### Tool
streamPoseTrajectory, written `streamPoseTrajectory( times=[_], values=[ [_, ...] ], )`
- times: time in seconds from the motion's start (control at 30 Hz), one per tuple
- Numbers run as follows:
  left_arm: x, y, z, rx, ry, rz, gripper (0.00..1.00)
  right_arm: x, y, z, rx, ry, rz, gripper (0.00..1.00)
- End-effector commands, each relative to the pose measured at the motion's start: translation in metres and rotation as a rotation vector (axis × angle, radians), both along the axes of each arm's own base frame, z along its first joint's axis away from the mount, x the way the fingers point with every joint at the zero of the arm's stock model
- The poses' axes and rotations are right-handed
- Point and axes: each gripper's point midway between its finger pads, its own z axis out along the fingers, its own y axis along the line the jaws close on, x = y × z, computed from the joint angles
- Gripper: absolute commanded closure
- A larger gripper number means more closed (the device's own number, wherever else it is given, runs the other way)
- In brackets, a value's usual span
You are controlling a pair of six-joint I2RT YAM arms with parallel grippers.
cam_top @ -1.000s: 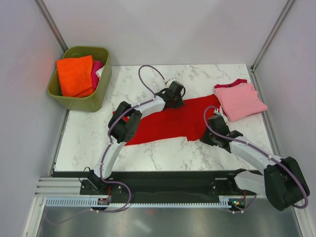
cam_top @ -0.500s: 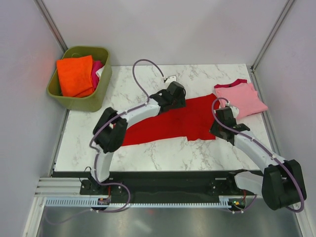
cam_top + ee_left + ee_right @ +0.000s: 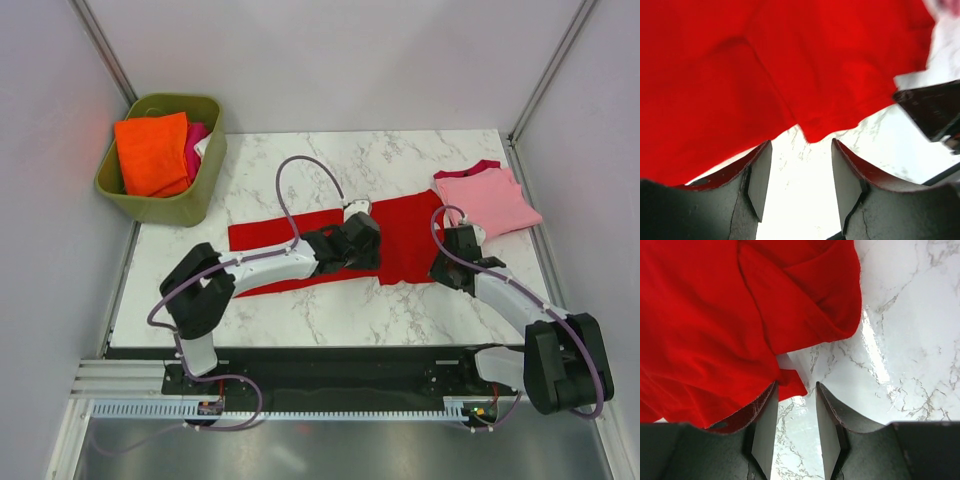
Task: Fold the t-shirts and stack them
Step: Fold the tshirt
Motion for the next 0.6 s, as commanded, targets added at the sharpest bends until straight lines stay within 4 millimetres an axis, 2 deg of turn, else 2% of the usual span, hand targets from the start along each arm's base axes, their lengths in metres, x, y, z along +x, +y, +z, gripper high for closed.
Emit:
streamPoseTrajectory(
  times=[0.0,0.1,0.33,0.57],
  values=[
    [-0.016,-0.015,-0.015,-0.017,0.049,-0.016,0.42,0.006,0.005,0.004,0.027,-0.044,0.025,0.57],
    [-0.023,-0.025,-0.021,-0.032,0.040,-0.041,0.41,0.005,0.003,0.008,0.025,-0.071,0.021,0.52],
    [-0.036,-0.036,-0.042,-0.059,0.089,-0.085,0.41,0.006,0.000,0.032,0.025,-0.170,0.023,0.51],
    [-0.044,-0.036,-0.055,-0.052,0.131,-0.084,0.51,0.005,0.006,0.019,0.040,-0.125,0.052,0.57]
  ],
)
